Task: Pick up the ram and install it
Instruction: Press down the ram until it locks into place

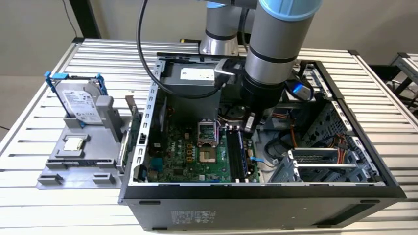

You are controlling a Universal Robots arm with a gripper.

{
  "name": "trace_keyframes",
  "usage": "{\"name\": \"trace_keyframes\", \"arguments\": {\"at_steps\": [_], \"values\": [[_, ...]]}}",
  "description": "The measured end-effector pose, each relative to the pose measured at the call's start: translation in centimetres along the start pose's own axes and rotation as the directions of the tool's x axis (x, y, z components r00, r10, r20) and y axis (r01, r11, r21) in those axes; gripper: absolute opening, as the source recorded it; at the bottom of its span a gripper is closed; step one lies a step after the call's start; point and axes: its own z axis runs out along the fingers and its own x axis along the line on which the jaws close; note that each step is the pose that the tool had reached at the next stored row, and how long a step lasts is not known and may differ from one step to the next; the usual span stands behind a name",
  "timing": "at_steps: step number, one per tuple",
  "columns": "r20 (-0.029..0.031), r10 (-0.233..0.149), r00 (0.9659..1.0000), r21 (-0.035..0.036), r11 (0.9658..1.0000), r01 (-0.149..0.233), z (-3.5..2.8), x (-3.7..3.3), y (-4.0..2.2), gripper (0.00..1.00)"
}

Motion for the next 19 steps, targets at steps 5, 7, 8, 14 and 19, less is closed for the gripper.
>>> {"name": "trace_keyframes", "arguments": {"at_steps": [5, 7, 8, 14, 19], "values": [[0.0062, -0.075, 0.9972, -0.002, 0.9972, 0.075, 0.01, -0.01, 0.0, 0.0], [0.0066, -0.111, 0.9938, -0.0019, 0.9938, 0.111, 0.01, -0.01, 0.0, 0.0], [0.0063, -0.129, 0.9916, -0.0017, 0.9916, 0.129, 0.01, 0.0, 0.0, 0.0], [-0.0014, -0.2, 0.9799, 0.0004, 0.9799, 0.2, 0.1, 0.02, 0.04, 0.0], [-0.0491, -0.234, 0.971, -0.003, 0.9722, 0.234, 0.15, 0.03, 0.07, 0.0]]}}
